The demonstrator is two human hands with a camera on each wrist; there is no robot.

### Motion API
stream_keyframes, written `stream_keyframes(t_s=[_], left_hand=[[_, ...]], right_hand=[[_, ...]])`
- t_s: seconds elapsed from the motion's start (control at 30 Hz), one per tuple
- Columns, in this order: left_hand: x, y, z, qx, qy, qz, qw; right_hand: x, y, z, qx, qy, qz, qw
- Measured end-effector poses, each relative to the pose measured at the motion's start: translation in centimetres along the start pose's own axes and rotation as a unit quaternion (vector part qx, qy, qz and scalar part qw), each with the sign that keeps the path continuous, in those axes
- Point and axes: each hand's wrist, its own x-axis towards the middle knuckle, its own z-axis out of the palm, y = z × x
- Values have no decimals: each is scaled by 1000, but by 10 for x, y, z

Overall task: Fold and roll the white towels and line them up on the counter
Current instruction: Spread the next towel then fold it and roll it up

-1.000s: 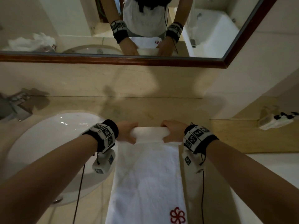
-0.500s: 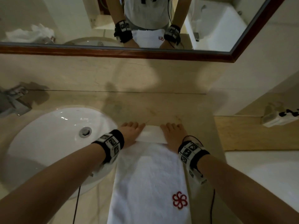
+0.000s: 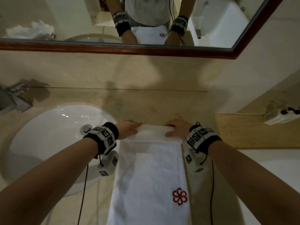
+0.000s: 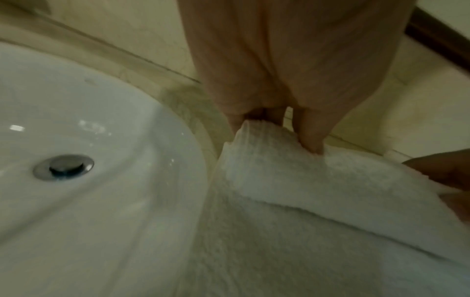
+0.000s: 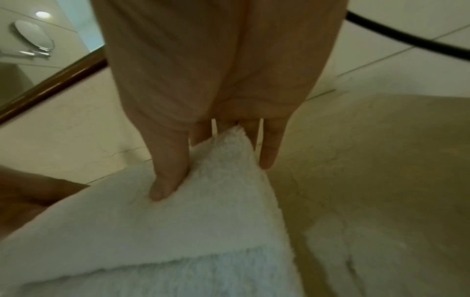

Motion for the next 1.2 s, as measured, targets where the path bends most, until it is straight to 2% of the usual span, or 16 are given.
stream_keyframes(t_s=[0.1,0.23,0.33,0.47,0.53,0.6,0.67,0.73,0.8,0.87,0.93,0.97,1.03,1.1,1.13,1.2], left_hand=[[4,-3,0,10,12,-24,1000],[9,3,2,129,-1,-29,991],[6,1,2,168,25,-7,985],[1,-2,0,84,62,1,995],[-2,-4,4,97,101,19,990],[-8,-4,13,132,166,87,973],[-14,-8,21,213,216,173,937],[-18,-11,28,298,247,222,895],[-24,-9,37,338,269,273,859],[-28,-9,48,352,250,320,843],[-33,-9,56,312,198,340,865],[-32,-10,57,269,186,340,882],[-30,-8,53,142,191,298,924],[-24,-7,43,-4,180,199,963],[-21,-6,37,-42,164,129,977],[-18,-6,27,-12,106,13,994]], right_hand=[[1,-4,2,-41,-17,3,999],[-1,-14,2,-123,-23,-6,992],[-5,-15,4,-152,30,-32,987],[-11,-13,0,-108,89,-60,988],[-15,-13,6,-115,135,-90,980],[-20,-11,14,-152,184,-127,963],[-26,-7,21,-214,218,-168,937],[-29,-2,29,-255,249,-212,910],[-34,2,43,-250,255,-258,898],[-38,5,58,-231,238,-293,897],[-40,5,65,-177,211,-304,912],[-41,1,63,-130,199,-286,928],[-39,-4,50,-13,189,-196,962],[-37,-6,37,95,169,-110,975],[-35,-5,31,119,161,-87,976],[-31,-1,23,121,128,-48,983]])
